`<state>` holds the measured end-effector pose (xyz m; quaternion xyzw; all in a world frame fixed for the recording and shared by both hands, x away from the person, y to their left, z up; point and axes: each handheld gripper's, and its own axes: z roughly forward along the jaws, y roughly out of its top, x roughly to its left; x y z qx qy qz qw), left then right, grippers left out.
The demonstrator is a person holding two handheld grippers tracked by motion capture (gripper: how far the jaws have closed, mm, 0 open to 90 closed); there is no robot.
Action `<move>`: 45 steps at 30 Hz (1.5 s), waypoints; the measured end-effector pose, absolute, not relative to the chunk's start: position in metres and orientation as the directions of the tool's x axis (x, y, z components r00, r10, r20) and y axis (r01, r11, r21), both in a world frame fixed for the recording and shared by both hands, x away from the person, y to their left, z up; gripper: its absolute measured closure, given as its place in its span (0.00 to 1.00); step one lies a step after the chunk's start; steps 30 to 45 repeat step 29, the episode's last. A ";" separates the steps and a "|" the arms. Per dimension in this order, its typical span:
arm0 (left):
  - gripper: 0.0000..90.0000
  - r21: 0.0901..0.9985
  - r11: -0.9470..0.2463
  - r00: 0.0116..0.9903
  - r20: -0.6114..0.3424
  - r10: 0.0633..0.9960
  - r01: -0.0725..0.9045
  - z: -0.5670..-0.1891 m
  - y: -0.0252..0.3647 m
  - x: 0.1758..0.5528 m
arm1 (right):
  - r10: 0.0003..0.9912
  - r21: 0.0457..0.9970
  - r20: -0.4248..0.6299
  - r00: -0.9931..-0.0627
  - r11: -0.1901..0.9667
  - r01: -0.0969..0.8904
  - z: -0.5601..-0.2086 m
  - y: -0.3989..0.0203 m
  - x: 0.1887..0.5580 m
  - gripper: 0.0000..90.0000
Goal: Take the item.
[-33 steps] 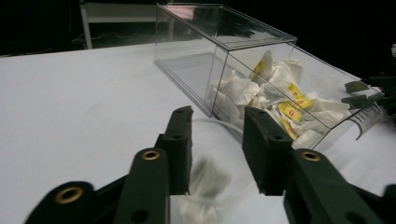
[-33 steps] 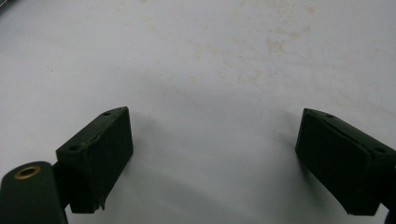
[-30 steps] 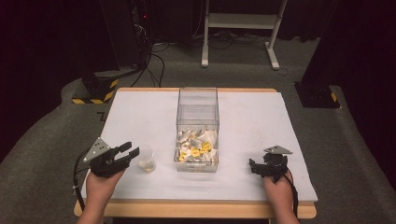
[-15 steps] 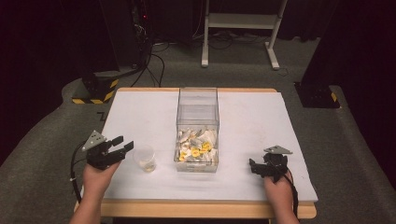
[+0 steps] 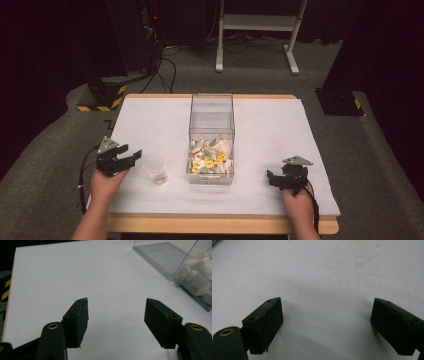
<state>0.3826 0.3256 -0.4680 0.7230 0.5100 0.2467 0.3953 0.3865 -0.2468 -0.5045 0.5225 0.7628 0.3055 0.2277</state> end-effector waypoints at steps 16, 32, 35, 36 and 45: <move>0.17 0.720 -0.226 0.324 0.002 0.946 0.656 -0.507 0.317 0.399 | 0.937 0.705 -0.028 -0.349 0.266 0.657 -0.505 -0.247 0.386 0.12; 0.17 0.730 -0.217 0.311 0.007 0.950 0.648 -0.509 0.317 0.395 | 0.936 0.706 -0.029 -0.350 0.267 0.656 -0.505 -0.247 0.386 0.12; 0.17 0.730 -0.217 0.311 0.007 0.950 0.648 -0.509 0.317 0.395 | 0.936 0.706 -0.029 -0.350 0.267 0.656 -0.505 -0.247 0.386 0.12; 0.17 0.730 -0.217 0.311 0.007 0.950 0.648 -0.509 0.317 0.395 | 0.936 0.706 -0.029 -0.350 0.267 0.656 -0.505 -0.247 0.386 0.12; 0.17 0.730 -0.217 0.311 0.007 0.950 0.648 -0.509 0.317 0.395 | 0.936 0.706 -0.029 -0.350 0.267 0.656 -0.505 -0.247 0.386 0.12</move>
